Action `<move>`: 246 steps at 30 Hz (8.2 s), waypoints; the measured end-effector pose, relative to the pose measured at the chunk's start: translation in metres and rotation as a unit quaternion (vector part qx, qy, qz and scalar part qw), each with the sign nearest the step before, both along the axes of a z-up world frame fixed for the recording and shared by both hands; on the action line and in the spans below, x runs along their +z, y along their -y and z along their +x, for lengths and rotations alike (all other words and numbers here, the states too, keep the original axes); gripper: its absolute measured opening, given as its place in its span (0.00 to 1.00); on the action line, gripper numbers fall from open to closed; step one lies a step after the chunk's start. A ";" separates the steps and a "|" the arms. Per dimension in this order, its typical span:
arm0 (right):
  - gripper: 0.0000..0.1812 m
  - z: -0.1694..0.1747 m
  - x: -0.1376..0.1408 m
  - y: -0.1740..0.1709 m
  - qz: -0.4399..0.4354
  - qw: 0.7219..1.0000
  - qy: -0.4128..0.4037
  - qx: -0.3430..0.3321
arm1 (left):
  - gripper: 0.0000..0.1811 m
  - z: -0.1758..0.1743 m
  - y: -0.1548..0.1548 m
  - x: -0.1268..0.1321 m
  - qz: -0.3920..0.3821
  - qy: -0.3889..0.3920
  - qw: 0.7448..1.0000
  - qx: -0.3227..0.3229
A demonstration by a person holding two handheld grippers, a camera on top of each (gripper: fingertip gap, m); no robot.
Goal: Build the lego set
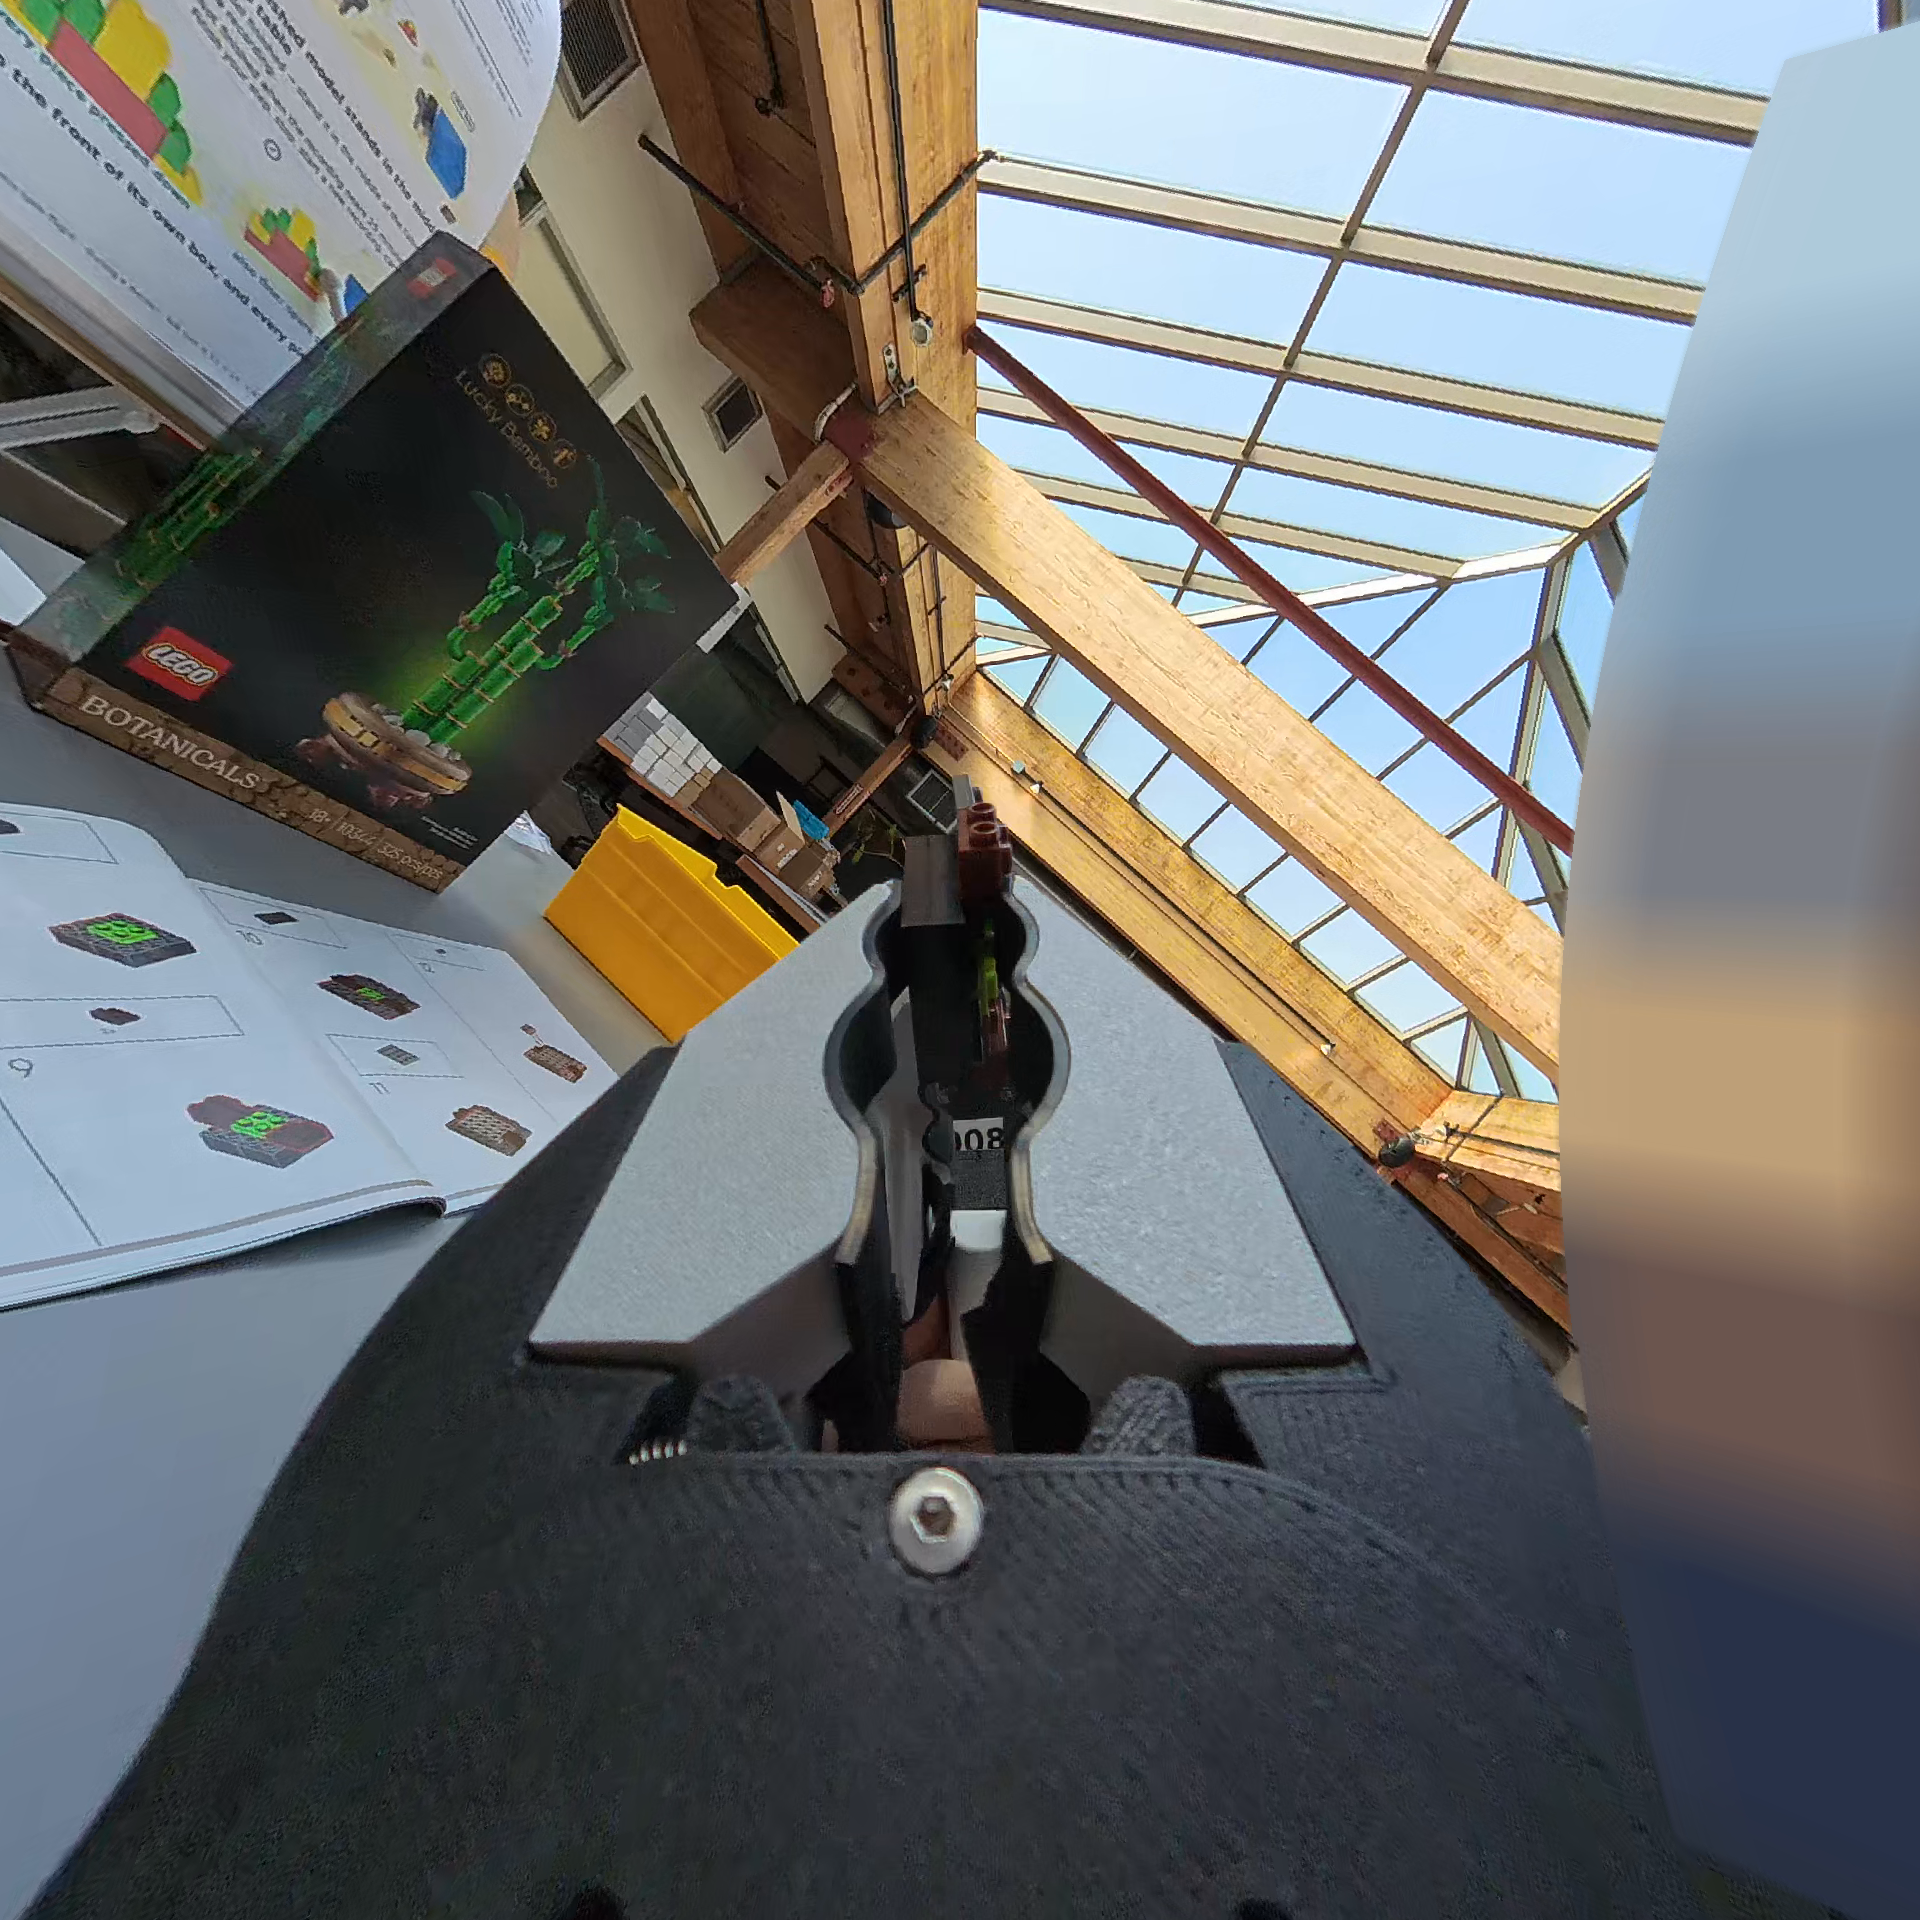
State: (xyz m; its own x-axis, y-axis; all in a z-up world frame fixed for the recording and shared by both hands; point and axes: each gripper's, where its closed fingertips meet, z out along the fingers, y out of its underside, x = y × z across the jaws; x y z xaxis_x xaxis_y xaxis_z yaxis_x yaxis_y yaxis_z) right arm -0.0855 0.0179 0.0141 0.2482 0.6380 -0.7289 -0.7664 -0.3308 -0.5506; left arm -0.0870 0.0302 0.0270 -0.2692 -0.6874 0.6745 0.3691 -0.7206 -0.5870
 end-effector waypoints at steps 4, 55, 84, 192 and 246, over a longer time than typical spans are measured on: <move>0.14 0.000 -0.006 -0.006 -0.028 0.998 -0.046 -0.020 | 0.07 0.000 -0.003 -0.001 -0.003 0.006 1.000 0.020; 0.08 0.006 0.027 -0.011 0.048 0.823 0.564 -0.044 | 0.07 0.005 -0.007 0.016 0.053 -0.006 0.995 0.084; 0.09 -0.003 0.025 -0.014 0.017 0.786 0.615 -0.063 | 0.07 -0.004 -0.009 0.020 -0.005 0.035 0.999 0.040; 0.04 0.000 -0.030 -0.015 -0.121 0.959 0.245 0.067 | 0.07 0.012 -0.005 -0.036 -0.036 -0.095 0.995 -0.016; 0.23 -0.022 -0.133 0.062 0.058 0.794 0.599 0.086 | 0.07 -0.034 -0.025 -0.072 -0.155 -0.085 0.981 -0.082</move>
State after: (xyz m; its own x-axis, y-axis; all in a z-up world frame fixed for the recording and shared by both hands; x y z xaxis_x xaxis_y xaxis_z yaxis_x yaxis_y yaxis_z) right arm -0.1077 -0.0439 -0.1188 0.6207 0.7835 0.0295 0.3805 -0.2681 -0.8851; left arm -0.1209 0.0550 -0.0446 -0.2248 -0.3981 0.8894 0.1487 -0.9161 -0.3725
